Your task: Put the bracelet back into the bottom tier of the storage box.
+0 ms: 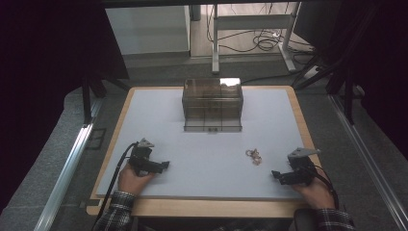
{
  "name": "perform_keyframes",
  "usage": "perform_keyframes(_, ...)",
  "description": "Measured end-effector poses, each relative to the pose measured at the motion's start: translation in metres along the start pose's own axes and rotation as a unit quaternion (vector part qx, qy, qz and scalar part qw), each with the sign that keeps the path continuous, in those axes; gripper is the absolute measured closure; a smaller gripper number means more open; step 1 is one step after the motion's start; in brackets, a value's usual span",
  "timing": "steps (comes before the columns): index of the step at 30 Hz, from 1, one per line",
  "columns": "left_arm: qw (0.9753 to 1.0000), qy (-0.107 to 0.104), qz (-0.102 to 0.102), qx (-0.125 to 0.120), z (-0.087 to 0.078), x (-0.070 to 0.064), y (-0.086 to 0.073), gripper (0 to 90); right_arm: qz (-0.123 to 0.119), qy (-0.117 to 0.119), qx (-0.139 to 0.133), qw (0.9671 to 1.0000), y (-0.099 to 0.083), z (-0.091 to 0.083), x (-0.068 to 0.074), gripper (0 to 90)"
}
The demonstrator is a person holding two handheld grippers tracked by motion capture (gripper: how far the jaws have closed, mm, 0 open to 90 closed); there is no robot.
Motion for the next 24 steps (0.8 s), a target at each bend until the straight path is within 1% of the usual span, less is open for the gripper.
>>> perform_keyframes(4,1.0000,0.000,0.000,0.000,0.0000,0.0000,0.0000,0.0,0.003,-0.002,0.007,1.0000,0.0005,0.0010,0.0007,9.3)
perform_keyframes(7,1.0000,0.000,0.000,0.000,0.0000,0.0000,0.0000,0.0,0.006,-0.003,0.006,1.0000,0.0006,0.0013,0.0010,8.9)
perform_keyframes(16,1.0000,0.000,0.000,0.000,0.0000,0.0000,0.0000,0.0,0.005,-0.002,0.009,0.9999,0.0008,0.0019,0.0017,7.7)
perform_keyframes(24,1.0000,0.000,0.000,0.000,0.0000,-0.0001,0.0000,0.0,0.002,-0.001,0.018,0.9998,0.0010,0.0021,0.0020,7.5)
Point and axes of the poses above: each handheld gripper's, and its own axes: z roughly forward along the jaws, y roughly out of its top, x roughly to its left, the point moved 10 cm from there along z, roughly forward along the jaws, and after that the axes turned 5 degrees about -y, right-handed, at the moved point
